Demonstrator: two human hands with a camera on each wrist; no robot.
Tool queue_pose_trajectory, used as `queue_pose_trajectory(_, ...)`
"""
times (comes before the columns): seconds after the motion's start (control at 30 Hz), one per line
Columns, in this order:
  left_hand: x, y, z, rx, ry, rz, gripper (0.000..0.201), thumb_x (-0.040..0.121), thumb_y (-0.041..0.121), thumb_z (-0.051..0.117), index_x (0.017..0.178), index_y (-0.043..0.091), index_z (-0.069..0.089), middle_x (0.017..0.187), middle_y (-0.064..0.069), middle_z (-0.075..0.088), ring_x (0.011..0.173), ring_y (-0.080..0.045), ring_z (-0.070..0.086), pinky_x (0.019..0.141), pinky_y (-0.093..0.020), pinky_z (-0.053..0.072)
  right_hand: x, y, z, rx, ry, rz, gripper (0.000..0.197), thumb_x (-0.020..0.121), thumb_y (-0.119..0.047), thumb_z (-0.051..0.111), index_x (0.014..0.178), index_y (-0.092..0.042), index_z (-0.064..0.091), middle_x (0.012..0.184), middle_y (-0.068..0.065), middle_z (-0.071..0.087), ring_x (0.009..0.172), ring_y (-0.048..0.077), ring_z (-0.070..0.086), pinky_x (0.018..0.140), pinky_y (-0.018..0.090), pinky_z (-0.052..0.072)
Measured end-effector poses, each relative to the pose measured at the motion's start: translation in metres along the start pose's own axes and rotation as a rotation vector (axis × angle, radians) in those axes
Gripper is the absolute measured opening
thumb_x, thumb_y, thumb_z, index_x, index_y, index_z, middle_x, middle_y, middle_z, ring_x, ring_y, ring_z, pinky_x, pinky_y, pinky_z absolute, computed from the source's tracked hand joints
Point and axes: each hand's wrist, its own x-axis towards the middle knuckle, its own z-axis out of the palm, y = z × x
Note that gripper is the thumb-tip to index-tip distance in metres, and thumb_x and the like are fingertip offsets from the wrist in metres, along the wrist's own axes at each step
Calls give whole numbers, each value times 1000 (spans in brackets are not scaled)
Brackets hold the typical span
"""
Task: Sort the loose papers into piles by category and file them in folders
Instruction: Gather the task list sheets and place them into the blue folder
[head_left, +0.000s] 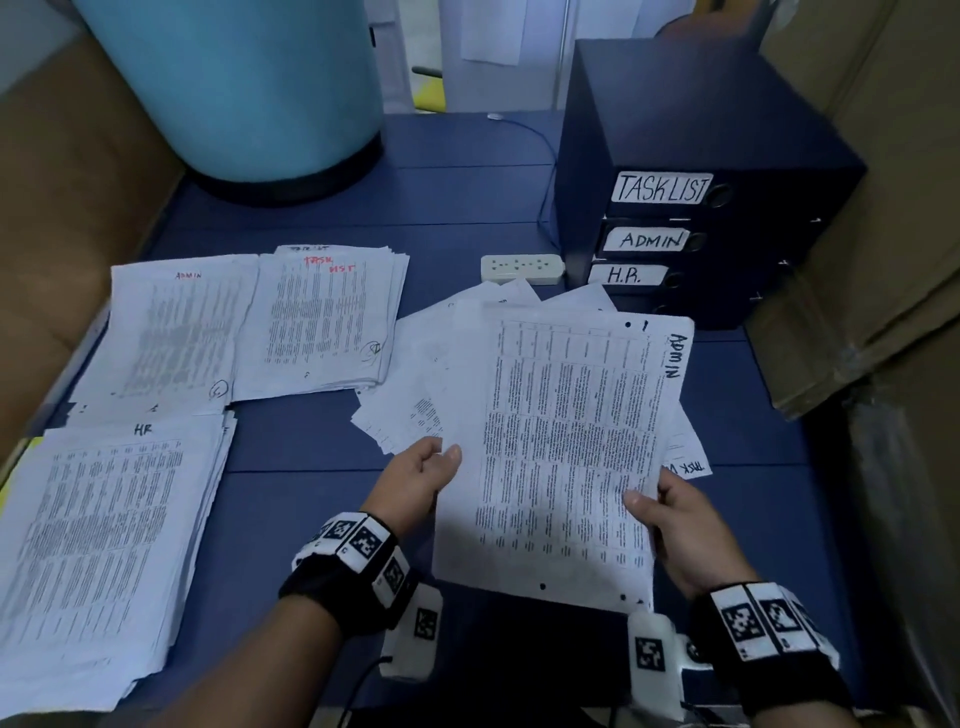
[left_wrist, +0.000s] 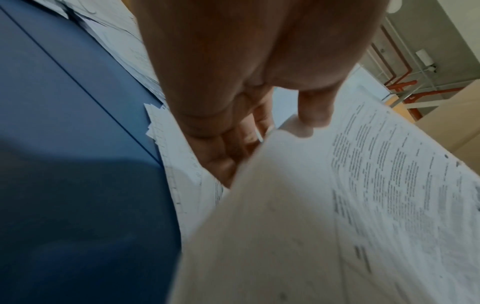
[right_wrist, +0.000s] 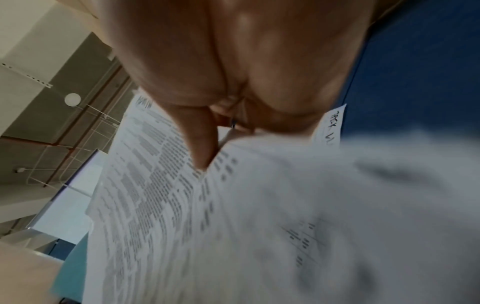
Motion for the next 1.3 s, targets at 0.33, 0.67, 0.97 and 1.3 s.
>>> queue_pose_trajectory(0.33, 4, -4, 9, -229, -80, -246, 55, 90, 49, 55, 138, 26, 38, 119, -3, 57, 99, -24, 59, 89, -49, 51, -26, -39, 41, 239, -171, -40, 39, 83, 18, 34, 97, -1, 64, 80, 12, 74, 70, 24, 71, 56, 32, 58)
queue_pose_trajectory(0.67, 0, 16, 15, -306, -183, -91, 36, 86, 19, 63, 120, 16, 54, 115, 10, 66, 107, -3, 60, 103, -27, 42, -2, -31, 9, 96, 6, -47, 29, 86, 8, 43, 100, -2, 65, 100, 26, 70, 78, 37, 65, 68, 41, 55)
queue_pose_trajectory(0.97, 20, -13, 13, 174, -18, -124, 49, 84, 36, 57, 125, 7, 55, 122, -25, 59, 112, -39, 57, 96, -41, 45, 15, 17, 1, -436, 132, -47, 14, 89, -2, 66, 85, -5, 53, 63, 7, 58, 51, 23, 51, 50, 26, 42)
queue_pose_trajectory(1.3, 26, -34, 10, 335, 134, -127, 9, 95, 12, 48, 94, 19, 52, 78, 5, 53, 69, -17, 48, 55, -26, 35, 29, 36, -11, -572, 357, 23, 17, 96, -6, 51, 81, -7, 45, 72, 5, 46, 57, 15, 39, 49, 23, 35)
